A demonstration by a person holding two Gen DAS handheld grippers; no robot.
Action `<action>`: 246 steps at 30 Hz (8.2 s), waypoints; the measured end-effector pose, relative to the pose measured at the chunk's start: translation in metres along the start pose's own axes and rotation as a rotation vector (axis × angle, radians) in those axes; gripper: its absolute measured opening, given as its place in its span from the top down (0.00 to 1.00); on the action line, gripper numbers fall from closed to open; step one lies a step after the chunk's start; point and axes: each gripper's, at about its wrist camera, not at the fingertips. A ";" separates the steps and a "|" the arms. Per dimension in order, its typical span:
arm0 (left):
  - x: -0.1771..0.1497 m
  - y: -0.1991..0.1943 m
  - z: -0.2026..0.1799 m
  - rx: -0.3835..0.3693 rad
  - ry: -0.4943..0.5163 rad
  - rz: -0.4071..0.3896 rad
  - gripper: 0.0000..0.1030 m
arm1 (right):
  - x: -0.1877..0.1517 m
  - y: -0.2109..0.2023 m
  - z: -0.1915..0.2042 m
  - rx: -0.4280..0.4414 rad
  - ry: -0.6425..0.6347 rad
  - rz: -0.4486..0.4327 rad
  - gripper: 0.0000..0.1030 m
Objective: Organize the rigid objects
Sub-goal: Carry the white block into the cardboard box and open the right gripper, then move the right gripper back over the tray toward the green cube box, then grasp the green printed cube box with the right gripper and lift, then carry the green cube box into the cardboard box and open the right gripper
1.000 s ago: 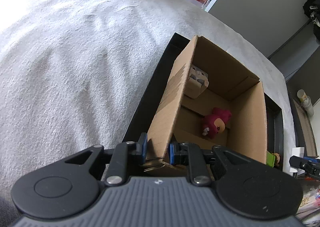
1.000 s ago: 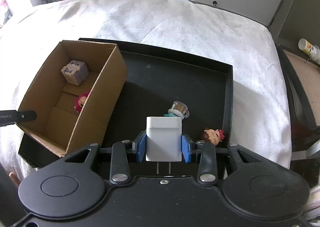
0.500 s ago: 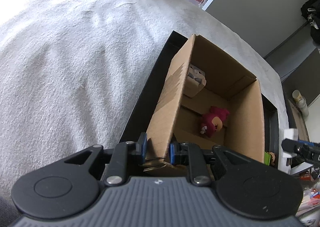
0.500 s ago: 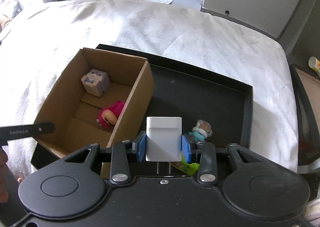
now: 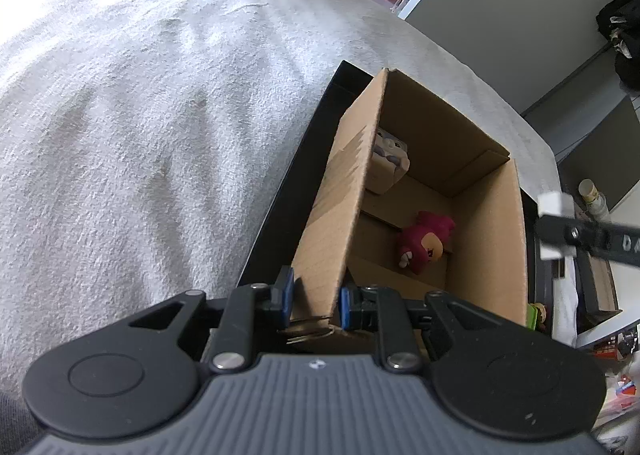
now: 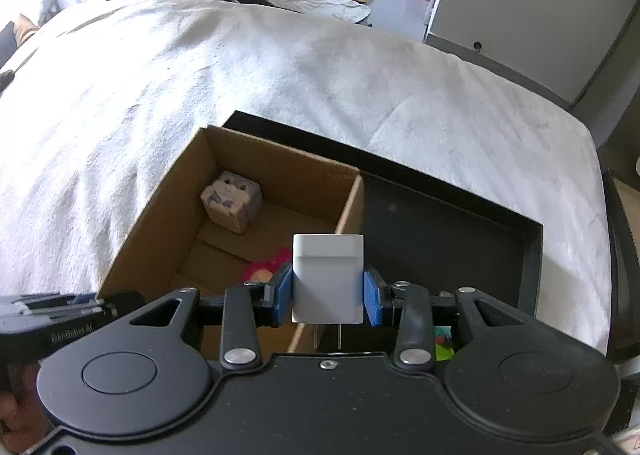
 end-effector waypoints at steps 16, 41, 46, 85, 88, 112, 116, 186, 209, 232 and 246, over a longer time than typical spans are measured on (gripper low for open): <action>0.002 -0.001 0.006 -0.032 -0.010 0.005 0.79 | 0.031 0.015 0.045 -0.005 -0.089 -0.021 0.65; 0.002 0.000 0.005 -0.030 -0.007 0.002 0.77 | 0.023 0.002 0.014 -0.042 -0.018 -0.081 0.61; 0.003 0.000 0.005 -0.025 -0.010 0.003 0.77 | 0.012 -0.002 -0.001 -0.040 0.005 -0.074 0.58; 0.001 0.006 -0.010 0.067 0.012 -0.011 0.80 | -0.072 0.047 -0.098 0.074 0.270 0.082 0.47; 0.001 0.007 -0.010 0.070 0.012 -0.010 0.80 | -0.077 0.057 -0.096 0.063 0.290 0.109 0.40; 0.001 0.011 -0.011 0.079 0.026 -0.002 0.80 | -0.092 0.116 -0.056 -0.019 0.301 0.280 0.22; 0.001 0.011 -0.010 0.077 0.026 -0.001 0.79 | -0.097 0.118 -0.055 -0.030 0.286 0.305 0.41; 0.001 -0.003 0.002 -0.034 -0.031 0.010 0.78 | 0.012 -0.003 -0.004 0.057 0.146 0.048 0.44; 0.002 -0.004 0.008 -0.062 -0.039 0.018 0.77 | 0.021 0.026 0.062 0.106 0.088 0.089 0.46; 0.001 -0.004 0.008 -0.059 -0.033 0.016 0.77 | 0.019 0.029 0.054 0.180 0.170 0.104 0.45; 0.002 -0.005 0.007 -0.050 -0.033 0.012 0.77 | 0.013 0.014 0.042 0.201 0.178 0.030 0.30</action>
Point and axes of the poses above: each gripper's, at about its wrist camera, not at the fingertips, and y roughly the way its jaws point, z to its left, x to its top, and after that the axes turned 15 degrees about -x, right-handed
